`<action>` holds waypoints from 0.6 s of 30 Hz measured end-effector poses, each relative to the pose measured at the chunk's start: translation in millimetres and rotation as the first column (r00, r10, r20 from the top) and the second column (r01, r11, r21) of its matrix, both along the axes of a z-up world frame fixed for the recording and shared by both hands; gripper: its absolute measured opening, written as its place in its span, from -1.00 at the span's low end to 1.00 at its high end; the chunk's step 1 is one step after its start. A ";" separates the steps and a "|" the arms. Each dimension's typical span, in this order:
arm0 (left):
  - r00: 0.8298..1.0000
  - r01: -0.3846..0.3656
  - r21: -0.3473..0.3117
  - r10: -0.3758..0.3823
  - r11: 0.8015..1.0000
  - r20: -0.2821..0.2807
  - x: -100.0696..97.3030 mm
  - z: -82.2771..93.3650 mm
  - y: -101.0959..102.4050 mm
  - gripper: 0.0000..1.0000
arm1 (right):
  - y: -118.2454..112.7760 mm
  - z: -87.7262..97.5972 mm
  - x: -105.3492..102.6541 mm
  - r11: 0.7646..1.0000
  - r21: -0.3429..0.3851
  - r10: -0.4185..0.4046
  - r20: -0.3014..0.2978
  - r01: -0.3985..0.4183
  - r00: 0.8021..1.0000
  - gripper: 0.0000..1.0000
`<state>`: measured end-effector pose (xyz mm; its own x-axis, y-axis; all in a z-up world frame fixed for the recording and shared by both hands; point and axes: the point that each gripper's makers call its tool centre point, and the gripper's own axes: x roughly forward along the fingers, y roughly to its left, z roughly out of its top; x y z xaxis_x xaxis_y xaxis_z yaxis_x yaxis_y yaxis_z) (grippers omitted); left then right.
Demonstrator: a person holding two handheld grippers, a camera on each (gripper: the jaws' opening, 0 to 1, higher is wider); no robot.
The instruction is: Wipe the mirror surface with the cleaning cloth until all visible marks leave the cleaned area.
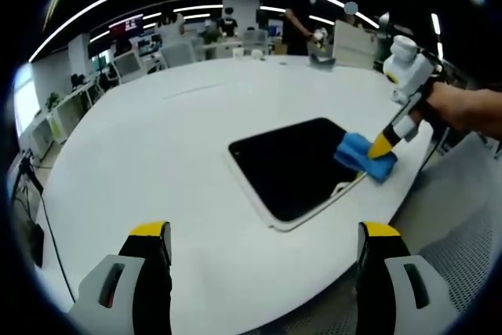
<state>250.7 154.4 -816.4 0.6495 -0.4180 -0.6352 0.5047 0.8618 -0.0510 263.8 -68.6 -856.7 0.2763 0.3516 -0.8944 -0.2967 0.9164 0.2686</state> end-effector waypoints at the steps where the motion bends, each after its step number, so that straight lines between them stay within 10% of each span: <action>1: 1.000 0.000 0.000 0.000 1.000 0.000 -0.1 0.0 -0.1 0.99 | -0.4 0.0 -0.1 1.000 0.001 -0.001 0.000 0.001 1.000 -0.95; 18: 1.000 -0.004 0.000 0.004 1.000 -0.003 -0.5 -0.7 0.8 0.99 | -9.8 0.0 -0.8 1.000 -0.004 -0.010 -0.008 0.010 1.000 -0.95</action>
